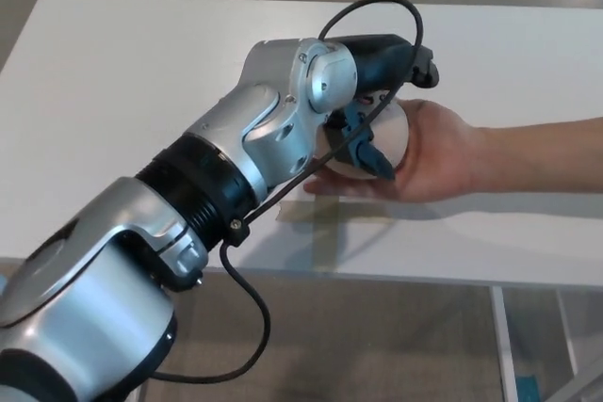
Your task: Use the left hand to take the pink dumpling toy on a person's hand and put it on the desk.
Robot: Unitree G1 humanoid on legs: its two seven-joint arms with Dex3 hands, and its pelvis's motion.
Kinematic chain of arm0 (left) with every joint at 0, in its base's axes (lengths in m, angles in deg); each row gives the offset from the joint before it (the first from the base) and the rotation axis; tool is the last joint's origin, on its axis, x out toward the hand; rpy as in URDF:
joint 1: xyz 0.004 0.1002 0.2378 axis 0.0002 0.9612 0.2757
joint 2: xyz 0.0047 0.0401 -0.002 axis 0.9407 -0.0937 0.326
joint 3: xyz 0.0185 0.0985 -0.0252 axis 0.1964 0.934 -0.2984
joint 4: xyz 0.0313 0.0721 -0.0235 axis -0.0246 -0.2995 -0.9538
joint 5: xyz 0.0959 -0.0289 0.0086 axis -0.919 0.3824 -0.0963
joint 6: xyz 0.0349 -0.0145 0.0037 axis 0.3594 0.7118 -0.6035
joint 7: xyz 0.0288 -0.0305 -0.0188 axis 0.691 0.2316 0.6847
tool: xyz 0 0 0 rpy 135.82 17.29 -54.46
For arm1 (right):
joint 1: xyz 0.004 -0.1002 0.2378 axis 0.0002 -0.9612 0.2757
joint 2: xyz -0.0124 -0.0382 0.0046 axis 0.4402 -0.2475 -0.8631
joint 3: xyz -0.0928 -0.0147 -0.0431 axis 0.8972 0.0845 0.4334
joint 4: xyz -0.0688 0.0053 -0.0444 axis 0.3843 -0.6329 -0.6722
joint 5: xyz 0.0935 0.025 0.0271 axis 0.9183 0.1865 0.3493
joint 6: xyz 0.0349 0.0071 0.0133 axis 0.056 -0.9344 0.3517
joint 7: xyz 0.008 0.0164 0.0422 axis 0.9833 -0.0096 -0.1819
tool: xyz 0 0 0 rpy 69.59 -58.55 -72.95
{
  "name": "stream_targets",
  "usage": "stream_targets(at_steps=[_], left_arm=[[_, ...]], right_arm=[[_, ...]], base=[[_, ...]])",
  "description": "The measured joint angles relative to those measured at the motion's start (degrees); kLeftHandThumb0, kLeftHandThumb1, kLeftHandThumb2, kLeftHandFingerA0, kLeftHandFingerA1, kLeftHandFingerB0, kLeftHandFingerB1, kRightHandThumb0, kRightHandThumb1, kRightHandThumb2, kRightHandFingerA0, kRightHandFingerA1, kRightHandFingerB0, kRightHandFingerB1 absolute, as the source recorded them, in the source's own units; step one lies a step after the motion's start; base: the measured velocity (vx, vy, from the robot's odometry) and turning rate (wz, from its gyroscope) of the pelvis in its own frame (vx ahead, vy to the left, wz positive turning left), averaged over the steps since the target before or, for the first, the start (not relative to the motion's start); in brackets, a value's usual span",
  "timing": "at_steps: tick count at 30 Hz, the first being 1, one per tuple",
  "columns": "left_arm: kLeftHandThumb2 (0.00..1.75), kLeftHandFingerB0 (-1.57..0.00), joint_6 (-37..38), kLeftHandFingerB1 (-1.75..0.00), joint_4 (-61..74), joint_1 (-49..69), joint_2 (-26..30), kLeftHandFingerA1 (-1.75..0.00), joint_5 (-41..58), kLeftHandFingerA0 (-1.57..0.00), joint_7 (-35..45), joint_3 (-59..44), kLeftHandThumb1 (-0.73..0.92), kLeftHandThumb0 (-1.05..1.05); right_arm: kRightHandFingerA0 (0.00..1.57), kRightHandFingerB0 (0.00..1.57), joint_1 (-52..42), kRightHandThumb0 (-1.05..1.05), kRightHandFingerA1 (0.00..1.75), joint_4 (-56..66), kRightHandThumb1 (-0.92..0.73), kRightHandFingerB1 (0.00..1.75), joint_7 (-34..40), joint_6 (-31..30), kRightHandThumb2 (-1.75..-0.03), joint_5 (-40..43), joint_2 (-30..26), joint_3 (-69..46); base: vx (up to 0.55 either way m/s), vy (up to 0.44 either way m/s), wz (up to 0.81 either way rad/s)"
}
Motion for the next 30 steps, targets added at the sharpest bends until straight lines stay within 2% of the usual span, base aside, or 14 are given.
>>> stream_targets(at_steps=[4, 6, 7, 13, 14, 17, 19, 20, 21, 22, 23, 24, 27, 30], left_arm=[[0.67, -0.11, -0.1, -0.33, 1.5, 0.3, 0.7, -0.27, -1.1, -0.07, 0.4, -0.2, 0.36, -0.52], [0.54, -0.14, -0.1, -0.28, 2.9, 0.9, 1.1, -0.28, -1.8, -0.10, 0.7, -0.3, 0.40, -0.49], [0.79, 0.00, -0.2, -0.47, 3.1, 1.0, 1.2, -0.50, -2.0, 0.00, 0.8, -0.3, 0.20, -0.28], [0.80, 0.00, -0.5, -0.47, 6.3, 2.1, 3.4, -0.50, -3.6, -0.01, 2.2, -1.4, 0.20, -0.28], [0.66, -0.11, -0.5, -0.33, 6.9, 2.1, 3.9, -0.29, -3.8, -0.07, 2.5, -1.9, 0.37, -0.54], [0.66, -0.11, -0.5, -0.33, 7.9, 2.1, 4.8, -0.29, -4.2, -0.08, 2.9, -2.7, 0.37, -0.55], [0.53, -0.17, -0.4, -0.28, 8.9, 2.3, 5.5, -0.30, -4.5, -0.18, 3.5, -3.3, 0.42, -0.51], [0.54, -0.22, -0.3, -0.29, 9.2, 2.5, 5.8, -0.38, -4.5, -0.49, 3.6, -3.4, 0.43, -0.48], [0.54, -0.22, 0.0, -0.29, 9.4, 3.0, 6.2, -0.38, -4.5, -0.49, 3.9, -3.5, 0.43, -0.48], [0.59, -0.40, 0.1, -0.34, 9.5, 3.2, 6.4, -0.92, -4.6, -0.83, 4.1, -3.5, 0.58, -0.35], [0.59, -0.40, 0.3, -0.34, 9.5, 3.5, 6.6, -0.92, -4.5, -0.83, 4.3, -3.7, 0.58, -0.35], [0.59, -0.71, 0.7, -0.42, 9.4, 4.0, 6.9, -0.92, -4.5, -1.07, 4.5, -4.0, 0.63, -0.28], [0.59, -0.81, 1.3, -0.47, 9.3, 4.8, 7.1, -0.83, -4.5, -1.13, 4.8, -4.4, 0.63, -0.26], [0.60, -0.82, 2.2, -0.51, 9.1, 5.1, 7.1, -0.77, -4.9, -0.97, 5.2, -4.1, 0.66, -0.21]], right_arm=[[0.74, 0.55, -0.1, -0.35, 0.48, 0.0, -0.61, 0.42, -0.1, 0.0, -0.58, 0.0, -0.1, 0.0], [0.74, 0.55, -0.4, -0.35, 0.48, 0.0, -0.61, 0.42, -0.3, 0.0, -0.58, 0.0, -0.1, 0.0], [0.74, 0.55, -0.5, -0.35, 0.48, 0.0, -0.61, 0.42, -0.3, 0.0, -0.58, 0.0, -0.1, 0.0], [0.74, 0.54, -0.9, -0.36, 0.48, 0.0, -0.61, 0.41, -0.5, -0.1, -0.58, -0.1, -0.1, 0.5], [0.74, 0.54, -0.7, -0.36, 0.48, 0.0, -0.61, 0.41, -0.5, -0.1, -0.58, -0.1, -0.1, 0.6], [0.74, 0.55, -0.3, -0.36, 0.48, 0.0, -0.61, 0.42, -0.5, -0.1, -0.58, -0.1, -0.2, 0.7], [0.74, 0.55, 0.0, -0.37, 0.48, 0.0, -0.61, 0.42, -0.5, -0.1, -0.57, -0.1, -0.3, 0.7], [0.74, 0.56, 0.0, -0.36, 0.48, 0.0, -0.61, 0.42, -0.5, -0.1, -0.58, -0.1, -0.3, 0.7], [0.74, 0.56, 0.0, -0.36, 0.48, 0.0, -0.61, 0.42, -0.5, -0.1, -0.58, -0.1, -0.3, 0.6], [0.75, 0.56, 0.0, -0.36, 0.48, 0.0, -0.61, 0.42, -0.5, -0.1, -0.57, -0.1, -0.3, 0.6], [0.75, 0.56, 0.0, -0.36, 0.48, 0.0, -0.61, 0.42, -0.5, -0.1, -0.57, -0.1, -0.3, 0.6], [0.75, 0.56, 0.0, -0.36, 0.48, 0.0, -0.61, 0.42, -0.5, -0.1, -0.58, -0.1, -0.3, 0.6], [0.76, 0.56, 0.0, -0.37, 0.48, 0.0, -0.60, 0.42, -0.5, -0.1, -0.57, -0.1, -0.3, 0.6], [0.76, 0.56, 0.0, -0.37, 0.48, 0.0, -0.60, 0.42, -0.5, -0.1, -0.57, -0.1, -0.3, 0.6]], base=[[0.00, 0.000, 0.00], [0.00, 0.000, 0.00], [0.00, 0.000, 0.00], [0.00, 0.000, 0.00], [0.00, 0.000, 0.00], [0.00, 0.000, 0.00], [0.00, 0.000, 0.00], [0.00, 0.000, 0.00], [0.00, 0.000, 0.00], [0.00, 0.000, 0.00], [0.00, 0.000, 0.00], [0.00, 0.000, 0.00], [0.00, 0.000, 0.00], [0.00, 0.000, 0.00]])
